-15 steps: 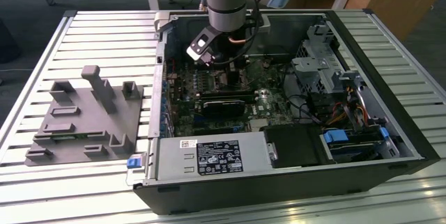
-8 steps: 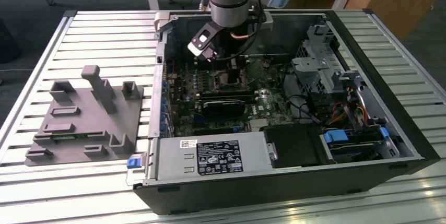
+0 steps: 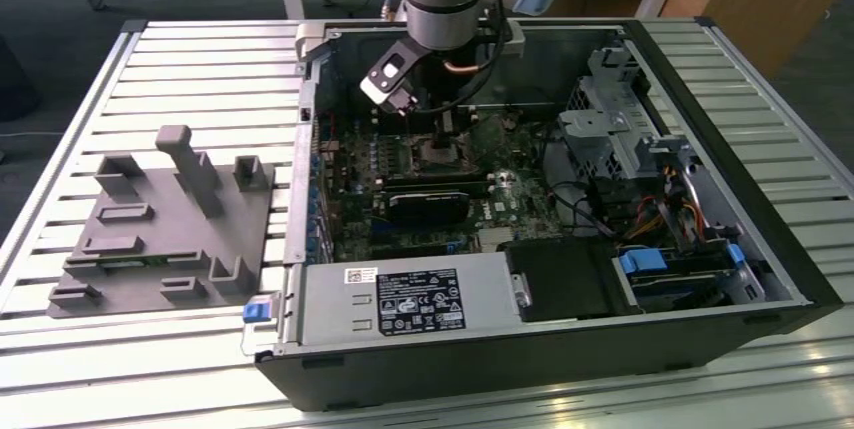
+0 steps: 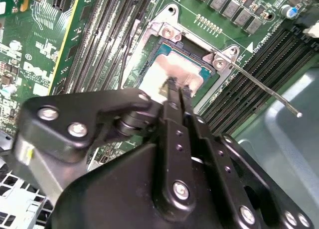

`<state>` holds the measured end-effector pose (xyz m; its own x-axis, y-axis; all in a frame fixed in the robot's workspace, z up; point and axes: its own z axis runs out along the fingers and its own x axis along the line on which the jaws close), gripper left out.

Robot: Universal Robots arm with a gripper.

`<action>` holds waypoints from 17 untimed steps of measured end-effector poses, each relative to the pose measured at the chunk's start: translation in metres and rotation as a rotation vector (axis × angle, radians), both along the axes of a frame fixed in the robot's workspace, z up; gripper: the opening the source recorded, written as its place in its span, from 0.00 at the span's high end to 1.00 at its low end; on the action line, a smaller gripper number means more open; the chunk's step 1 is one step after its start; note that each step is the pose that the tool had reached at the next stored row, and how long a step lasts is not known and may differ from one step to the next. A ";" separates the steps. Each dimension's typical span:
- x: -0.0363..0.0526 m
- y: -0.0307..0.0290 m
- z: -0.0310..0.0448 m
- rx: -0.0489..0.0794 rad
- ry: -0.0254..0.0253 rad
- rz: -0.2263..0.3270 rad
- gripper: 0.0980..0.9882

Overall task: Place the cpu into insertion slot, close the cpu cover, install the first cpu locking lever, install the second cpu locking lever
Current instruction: 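Place the cpu into insertion slot, then close the cpu cover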

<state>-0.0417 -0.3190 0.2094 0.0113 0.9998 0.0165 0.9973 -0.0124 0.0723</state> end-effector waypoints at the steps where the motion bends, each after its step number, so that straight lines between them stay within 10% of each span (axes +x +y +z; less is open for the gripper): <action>1: 0.0002 0.0000 0.0001 0.001 0.0029 0.000 0.97; 17: 0.0006 0.0000 0.0031 0.003 0.0133 0.000 0.99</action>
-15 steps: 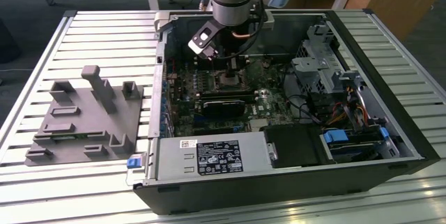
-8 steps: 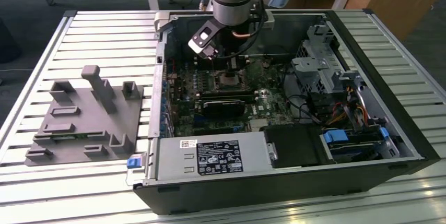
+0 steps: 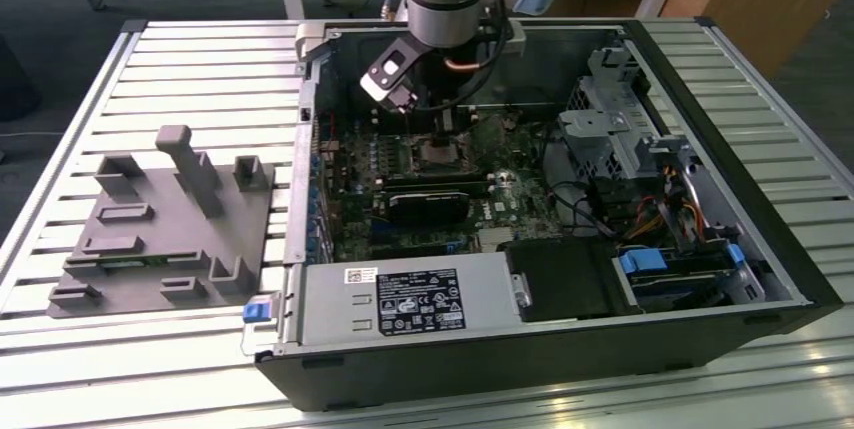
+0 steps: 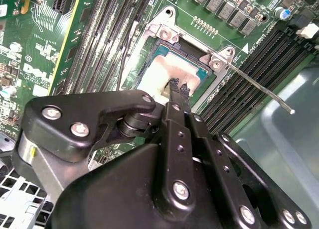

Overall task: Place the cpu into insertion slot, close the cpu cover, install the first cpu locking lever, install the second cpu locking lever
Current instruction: 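Close the cpu cover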

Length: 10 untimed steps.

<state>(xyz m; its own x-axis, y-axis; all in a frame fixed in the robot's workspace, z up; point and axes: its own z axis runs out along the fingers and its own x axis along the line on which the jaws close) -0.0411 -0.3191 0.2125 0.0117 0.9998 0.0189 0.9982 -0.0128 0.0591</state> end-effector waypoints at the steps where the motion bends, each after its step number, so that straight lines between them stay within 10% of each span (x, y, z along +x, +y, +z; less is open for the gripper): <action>1: 0.0000 0.0000 0.0006 0.000 0.0001 0.000 0.99; 10: 0.0000 0.0000 0.0080 0.000 0.0000 0.000 0.99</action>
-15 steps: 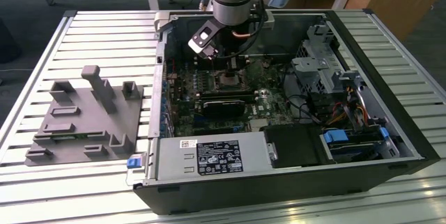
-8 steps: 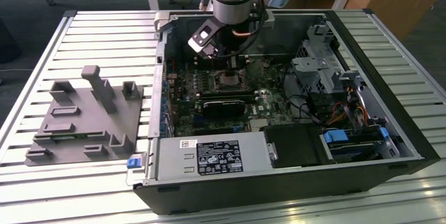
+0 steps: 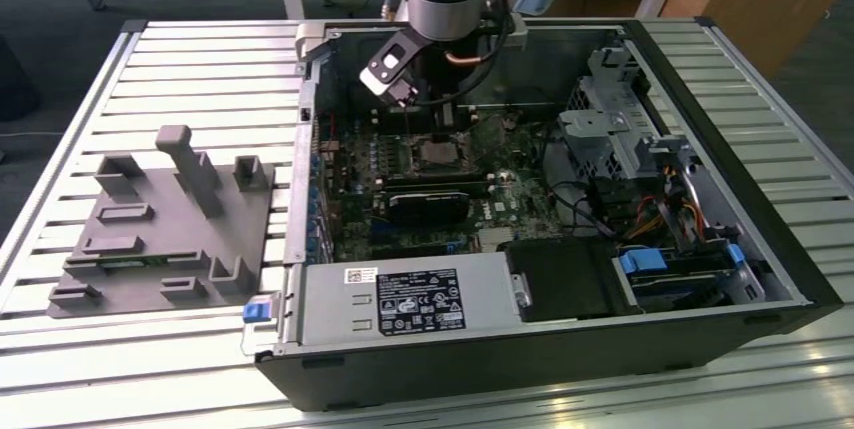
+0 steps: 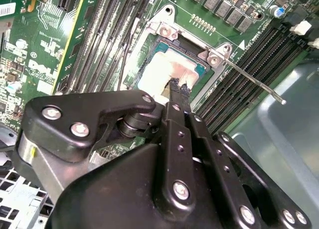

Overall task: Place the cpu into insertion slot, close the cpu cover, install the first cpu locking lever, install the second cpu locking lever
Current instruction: 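Close the cpu cover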

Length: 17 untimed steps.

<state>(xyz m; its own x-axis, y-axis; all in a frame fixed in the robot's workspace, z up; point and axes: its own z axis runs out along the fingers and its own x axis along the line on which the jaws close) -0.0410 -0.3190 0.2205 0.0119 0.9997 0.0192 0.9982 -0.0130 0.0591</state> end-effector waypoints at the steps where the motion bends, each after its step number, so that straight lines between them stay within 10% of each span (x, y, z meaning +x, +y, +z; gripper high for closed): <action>1: 0.0000 0.0000 0.0012 0.000 0.0001 0.000 0.99; 9: 0.0000 0.0000 0.0138 0.000 0.0009 0.000 0.99; 17: 0.0000 0.0000 0.0444 0.000 0.0012 0.000 0.99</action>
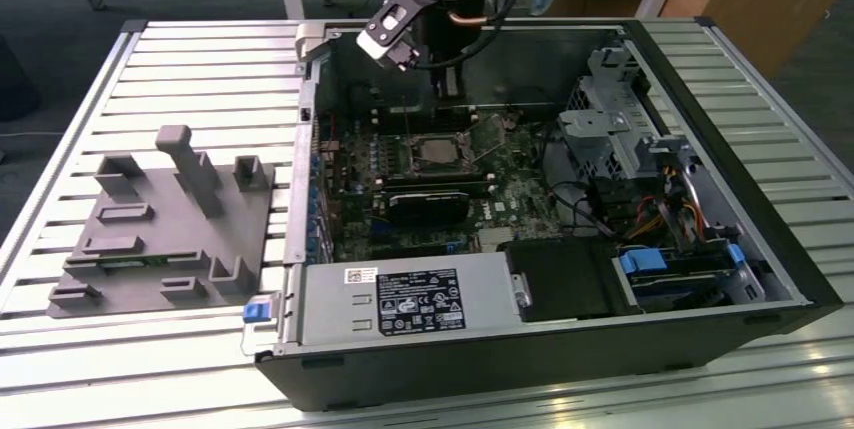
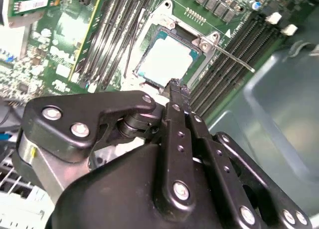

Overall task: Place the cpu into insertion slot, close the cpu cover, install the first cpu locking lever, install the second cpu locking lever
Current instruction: 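Close the cpu cover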

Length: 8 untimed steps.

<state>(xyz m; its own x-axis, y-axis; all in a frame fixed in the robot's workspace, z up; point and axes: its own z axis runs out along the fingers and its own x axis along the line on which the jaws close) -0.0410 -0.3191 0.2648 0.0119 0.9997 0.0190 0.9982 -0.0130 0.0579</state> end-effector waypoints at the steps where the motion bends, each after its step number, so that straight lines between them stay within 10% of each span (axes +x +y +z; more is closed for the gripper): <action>1: 0.0000 -0.0002 0.0009 0.000 -0.0001 0.000 0.99; 8: 0.0000 -0.0093 0.0010 0.018 0.0002 0.000 0.99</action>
